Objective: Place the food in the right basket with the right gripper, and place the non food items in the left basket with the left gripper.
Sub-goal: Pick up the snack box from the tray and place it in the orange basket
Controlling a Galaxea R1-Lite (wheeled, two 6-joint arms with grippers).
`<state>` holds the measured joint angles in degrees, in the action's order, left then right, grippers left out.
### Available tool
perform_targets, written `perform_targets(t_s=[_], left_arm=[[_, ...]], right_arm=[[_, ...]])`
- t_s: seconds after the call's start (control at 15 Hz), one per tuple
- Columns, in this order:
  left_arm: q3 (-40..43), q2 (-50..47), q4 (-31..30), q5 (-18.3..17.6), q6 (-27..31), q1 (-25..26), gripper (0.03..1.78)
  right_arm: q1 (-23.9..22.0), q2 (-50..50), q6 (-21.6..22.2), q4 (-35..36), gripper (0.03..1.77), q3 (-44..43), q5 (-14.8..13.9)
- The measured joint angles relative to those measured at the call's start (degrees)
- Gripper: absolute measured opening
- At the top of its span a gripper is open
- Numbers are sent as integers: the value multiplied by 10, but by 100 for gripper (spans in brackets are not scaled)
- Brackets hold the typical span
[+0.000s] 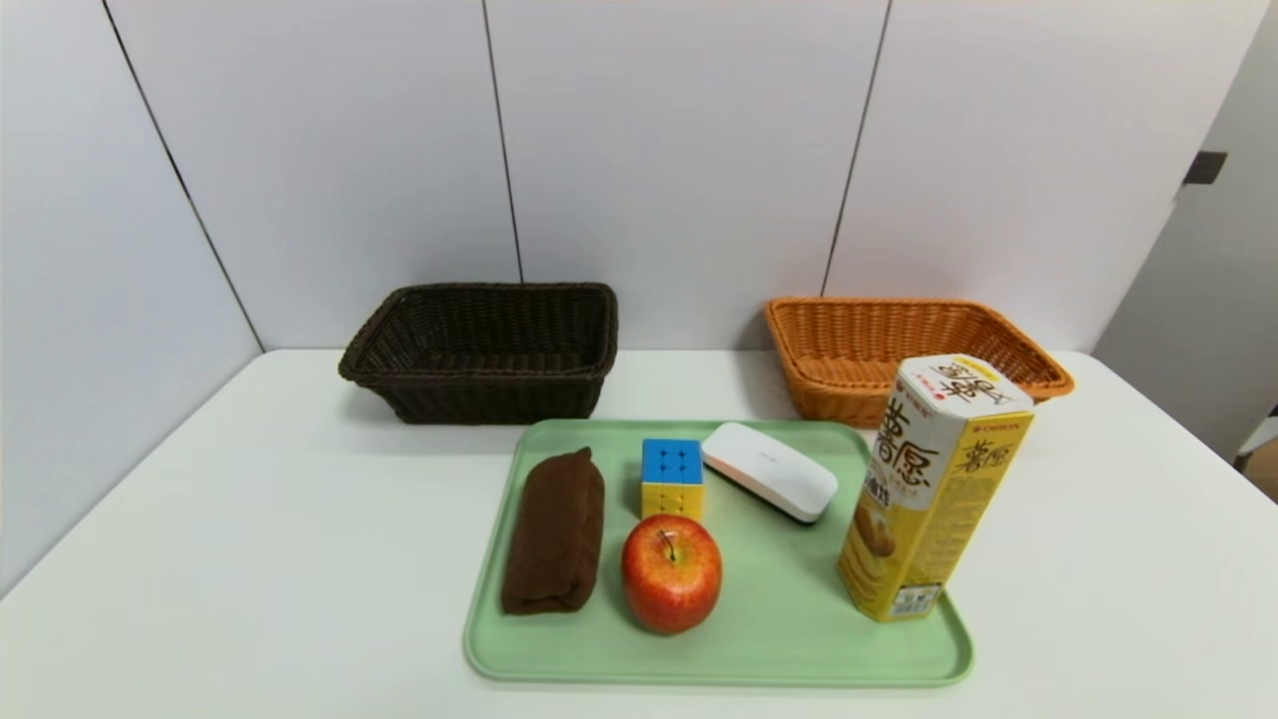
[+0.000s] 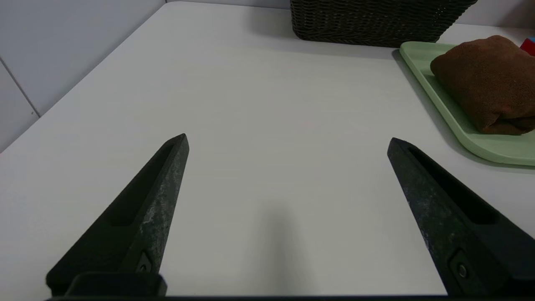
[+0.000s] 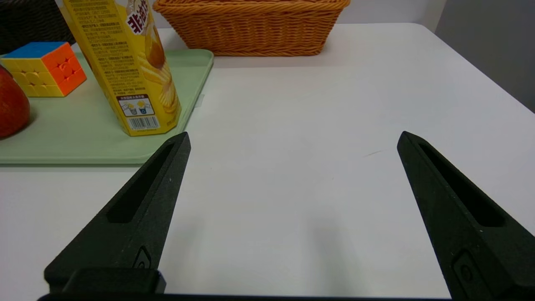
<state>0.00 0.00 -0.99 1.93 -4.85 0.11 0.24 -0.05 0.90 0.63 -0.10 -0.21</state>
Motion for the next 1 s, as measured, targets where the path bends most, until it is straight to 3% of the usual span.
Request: perform_targets(t_s=[0.27, 0.33, 0.4, 0.6, 0.73, 1.0], left_arm=[[0, 0, -1, 0, 4, 0, 169], [-3, 0, -3, -1, 6, 0, 169], [-19, 1, 1, -13, 6, 0, 169], [-83, 34, 11, -71, 5, -1, 169], [-128, 102, -22, -86, 0, -3, 169], [-228, 302, -159, -96, -3, -5, 169]], right_arm=[[0, 0, -20, 4, 171, 0, 5], [0, 0, -43, 4, 171, 0, 13], [0, 0, -64, 3, 171, -12, 32], [0, 18, -61, -20, 171, -91, 101], [4, 69, -53, -25, 171, -159, 117], [11, 225, -31, 30, 171, -266, 125]])
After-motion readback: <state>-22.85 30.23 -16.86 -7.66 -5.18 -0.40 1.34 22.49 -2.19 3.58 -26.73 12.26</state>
